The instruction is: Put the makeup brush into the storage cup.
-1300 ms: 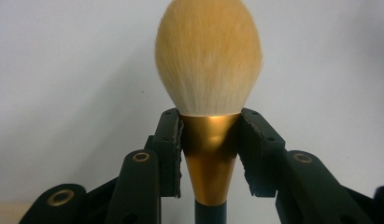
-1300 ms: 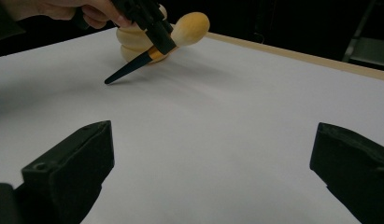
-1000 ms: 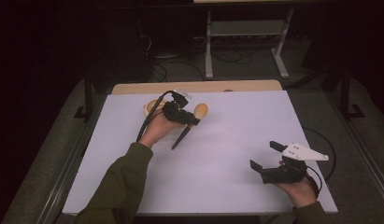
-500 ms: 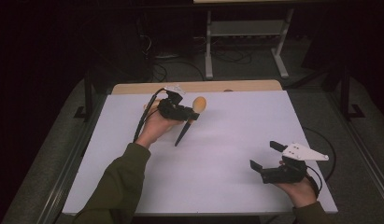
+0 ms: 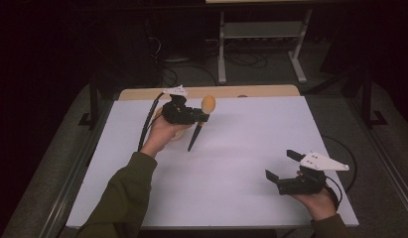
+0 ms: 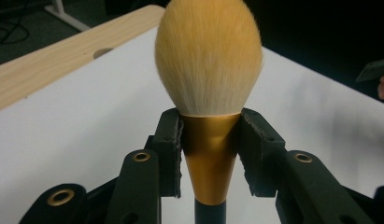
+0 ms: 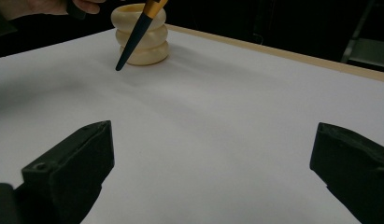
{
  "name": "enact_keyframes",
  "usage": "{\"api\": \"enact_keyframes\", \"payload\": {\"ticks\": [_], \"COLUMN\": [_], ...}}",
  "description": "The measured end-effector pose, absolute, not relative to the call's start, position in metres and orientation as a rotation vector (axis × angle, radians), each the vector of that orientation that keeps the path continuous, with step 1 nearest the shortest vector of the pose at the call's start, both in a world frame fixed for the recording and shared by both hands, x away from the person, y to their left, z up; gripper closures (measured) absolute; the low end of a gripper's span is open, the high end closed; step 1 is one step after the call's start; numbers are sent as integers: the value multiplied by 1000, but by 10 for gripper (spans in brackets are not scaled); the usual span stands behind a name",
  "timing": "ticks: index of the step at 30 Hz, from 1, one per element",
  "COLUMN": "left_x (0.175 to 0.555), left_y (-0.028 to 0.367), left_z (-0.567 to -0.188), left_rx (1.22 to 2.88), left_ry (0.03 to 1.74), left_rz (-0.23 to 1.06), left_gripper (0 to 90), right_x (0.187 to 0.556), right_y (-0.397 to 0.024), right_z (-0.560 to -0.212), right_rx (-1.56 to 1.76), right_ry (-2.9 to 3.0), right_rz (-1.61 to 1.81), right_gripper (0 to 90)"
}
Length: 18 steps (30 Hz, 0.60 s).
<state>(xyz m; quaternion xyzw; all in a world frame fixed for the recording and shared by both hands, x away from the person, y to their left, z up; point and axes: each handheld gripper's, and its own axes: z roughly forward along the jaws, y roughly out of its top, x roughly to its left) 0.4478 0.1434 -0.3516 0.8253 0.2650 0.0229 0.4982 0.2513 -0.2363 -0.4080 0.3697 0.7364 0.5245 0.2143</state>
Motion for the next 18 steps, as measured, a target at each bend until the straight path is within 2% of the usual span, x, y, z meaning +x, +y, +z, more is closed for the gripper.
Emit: {"api": "enact_keyframes", "payload": {"ticks": [18], "left_x": [445], "left_y": [160], "left_z": [-335], "left_rx": [1855], "left_ry": [595], "left_rz": [99], "left_gripper": [626], "right_x": [251], "right_y": [-236], "right_z": [-408], "right_rx": [1024], "right_ry": [2043], "right_rz": [1455], "right_gripper": [0]}}
